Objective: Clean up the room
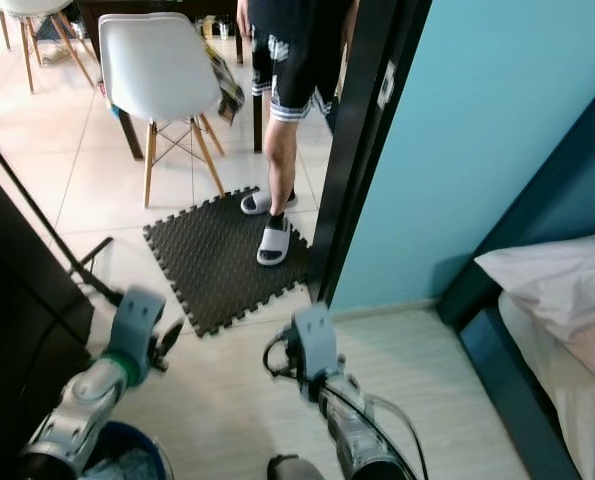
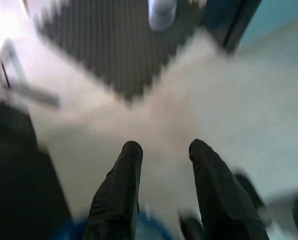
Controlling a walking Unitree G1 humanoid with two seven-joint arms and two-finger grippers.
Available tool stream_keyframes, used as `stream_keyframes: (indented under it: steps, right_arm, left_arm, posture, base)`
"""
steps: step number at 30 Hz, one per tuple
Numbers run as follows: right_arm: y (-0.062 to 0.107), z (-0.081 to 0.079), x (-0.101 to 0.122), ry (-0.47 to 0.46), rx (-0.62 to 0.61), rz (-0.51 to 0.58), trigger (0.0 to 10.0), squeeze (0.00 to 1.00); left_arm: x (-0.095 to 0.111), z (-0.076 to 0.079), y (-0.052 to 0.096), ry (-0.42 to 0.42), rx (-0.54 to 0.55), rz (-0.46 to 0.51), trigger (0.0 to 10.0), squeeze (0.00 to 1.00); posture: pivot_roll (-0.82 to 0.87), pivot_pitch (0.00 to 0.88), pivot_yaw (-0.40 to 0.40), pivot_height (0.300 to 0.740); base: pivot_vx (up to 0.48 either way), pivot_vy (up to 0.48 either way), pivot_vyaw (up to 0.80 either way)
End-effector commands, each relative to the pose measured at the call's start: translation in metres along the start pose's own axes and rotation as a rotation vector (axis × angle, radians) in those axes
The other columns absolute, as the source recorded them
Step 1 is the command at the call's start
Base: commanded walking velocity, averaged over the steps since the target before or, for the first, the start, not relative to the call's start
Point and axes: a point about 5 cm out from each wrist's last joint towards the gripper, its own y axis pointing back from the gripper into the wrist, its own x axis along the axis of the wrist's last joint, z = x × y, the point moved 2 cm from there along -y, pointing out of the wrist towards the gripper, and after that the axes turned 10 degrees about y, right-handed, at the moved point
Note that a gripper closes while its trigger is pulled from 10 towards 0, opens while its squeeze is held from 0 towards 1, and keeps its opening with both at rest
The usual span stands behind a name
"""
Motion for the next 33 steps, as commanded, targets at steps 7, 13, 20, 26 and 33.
stream_keyframes:
  steps: [7, 13, 20, 26, 33]
  right_arm:
    - [0.015, 0.001, -0.048, -0.092, -0.037, -0.174, 10.0, 0.0]
    - [0.026, 0.009, -0.071, -0.168, -0.118, -0.263, 10.0, 0.0]
    - [0.023, 0.002, -0.071, -0.256, -0.123, -0.246, 10.0, 0.0]
    - [0.025, 0.001, -0.074, -0.246, -0.123, -0.259, 10.0, 0.0]
    - [0.024, 0.001, -0.073, -0.213, -0.098, -0.258, 10.0, 0.0]
  left_arm:
    - [-0.051, -0.013, 0.01, 0.23, 0.105, -0.172, 10.0, 0.0]
    - [-0.064, -0.008, 0.011, 0.229, 0.106, -0.214, 10.0, 0.0]
    - [-0.067, -0.01, 0.01, 0.155, 0.112, -0.226, 10.0, 0.0]
    - [-0.079, 0.001, 0.013, 0.092, 0.074, -0.266, 10.0, 0.0]
    - [-0.074, 0.001, 0.01, 0.053, 0.068, -0.248, 10.0, 0.0]
  posture:
    - [-0.14, 0.0, 0.001, 0.74]
    - [-0.13, 0.0, -0.011, 0.74]
    - [-0.12, 0.0, 0.004, 0.74]
    - [-0.12, 0.0, 0.004, 0.74]
    - [-0.13, 0.0, 0.015, 0.74]
  base:
    - [0.0, 0.0, 0.0]
    - [0.0, 0.0, 0.0]
    - [0.0, 0.0, 0.0]
    - [0.0, 0.0, 0.0]
    - [0.0, 0.0, 0.0]
